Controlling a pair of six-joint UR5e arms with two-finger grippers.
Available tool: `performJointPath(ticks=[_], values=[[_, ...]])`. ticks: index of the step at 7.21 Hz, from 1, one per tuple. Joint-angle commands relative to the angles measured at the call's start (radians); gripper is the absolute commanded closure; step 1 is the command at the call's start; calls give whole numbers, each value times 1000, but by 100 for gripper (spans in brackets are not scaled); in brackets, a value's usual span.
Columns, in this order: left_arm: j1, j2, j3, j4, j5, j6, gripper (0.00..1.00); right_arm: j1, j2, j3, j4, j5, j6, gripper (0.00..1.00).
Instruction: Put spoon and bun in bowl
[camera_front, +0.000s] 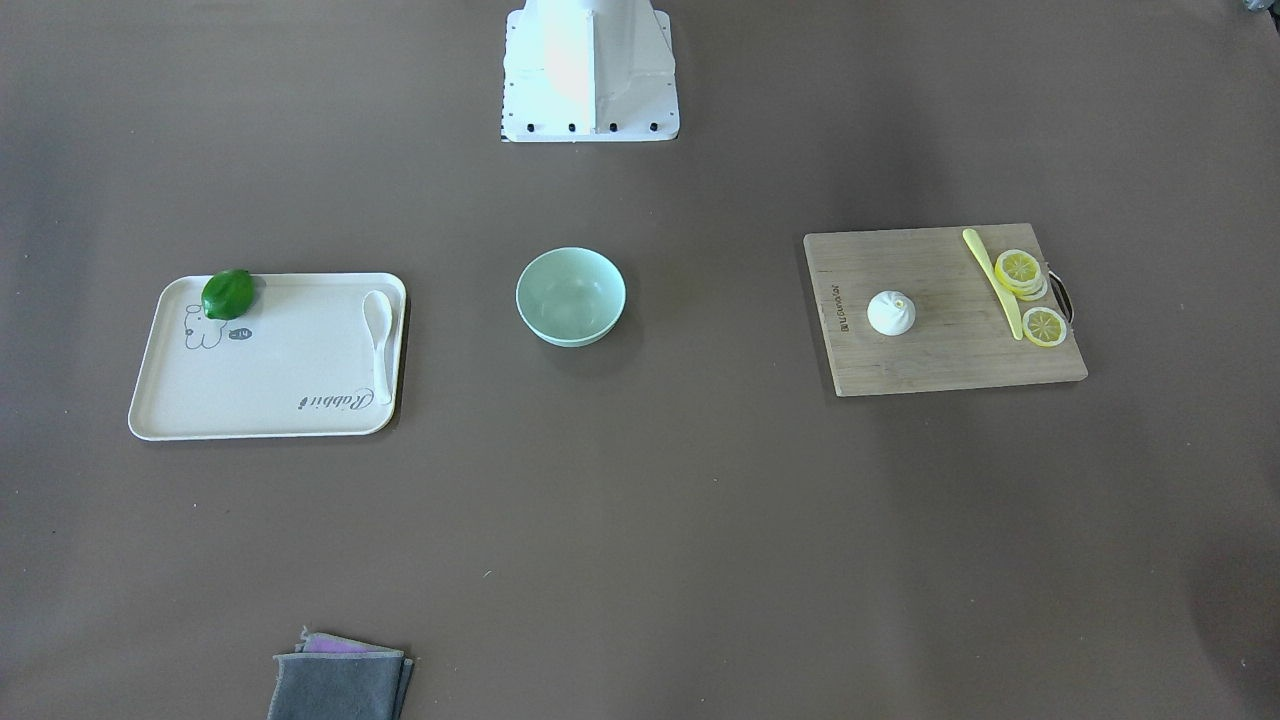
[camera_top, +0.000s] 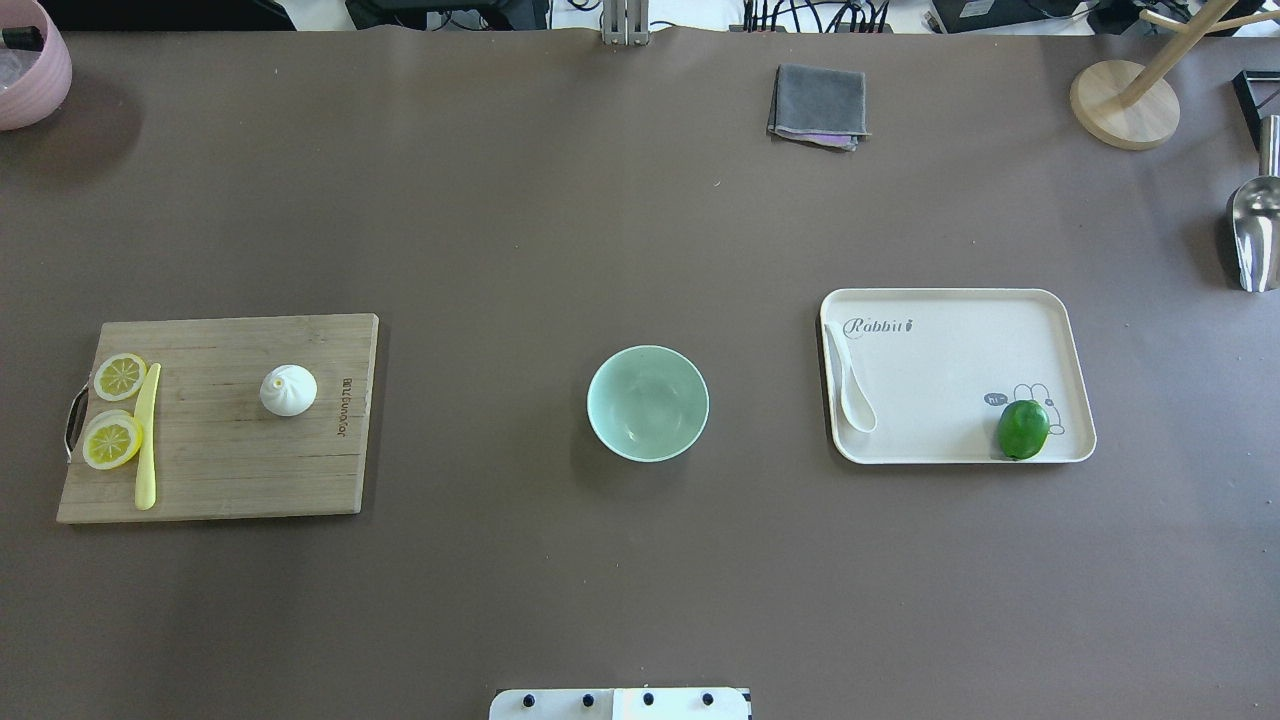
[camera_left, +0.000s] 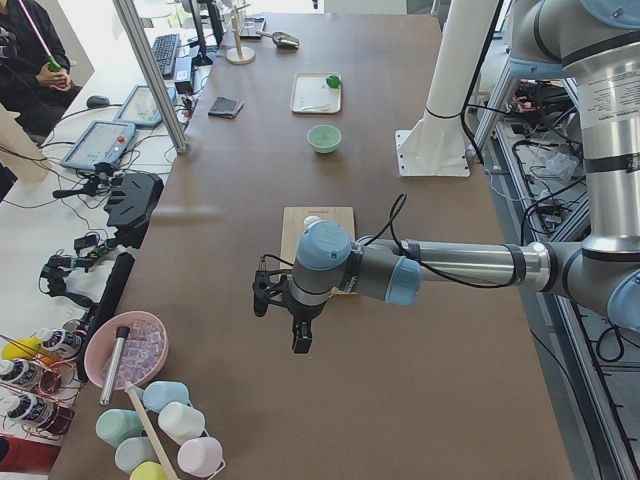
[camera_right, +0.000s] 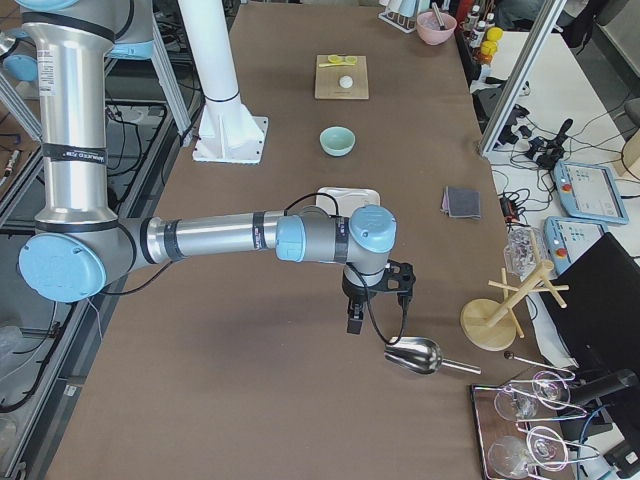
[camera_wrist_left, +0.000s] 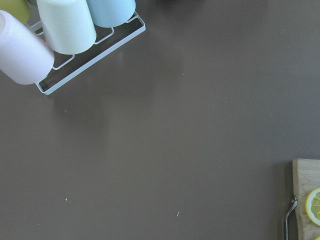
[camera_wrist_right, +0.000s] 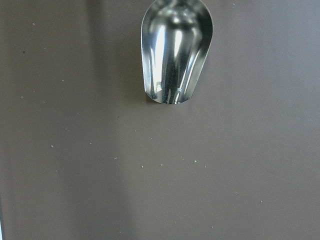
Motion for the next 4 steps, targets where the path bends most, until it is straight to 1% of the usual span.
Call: performJointPath(ticks=[1,4], values=[[3,-7,7,1,2,0,2,-1,3,7,1,-1,2,0],[6,-19,4,1,0,-3,2,-1,0,17,-1,-1,5,0]])
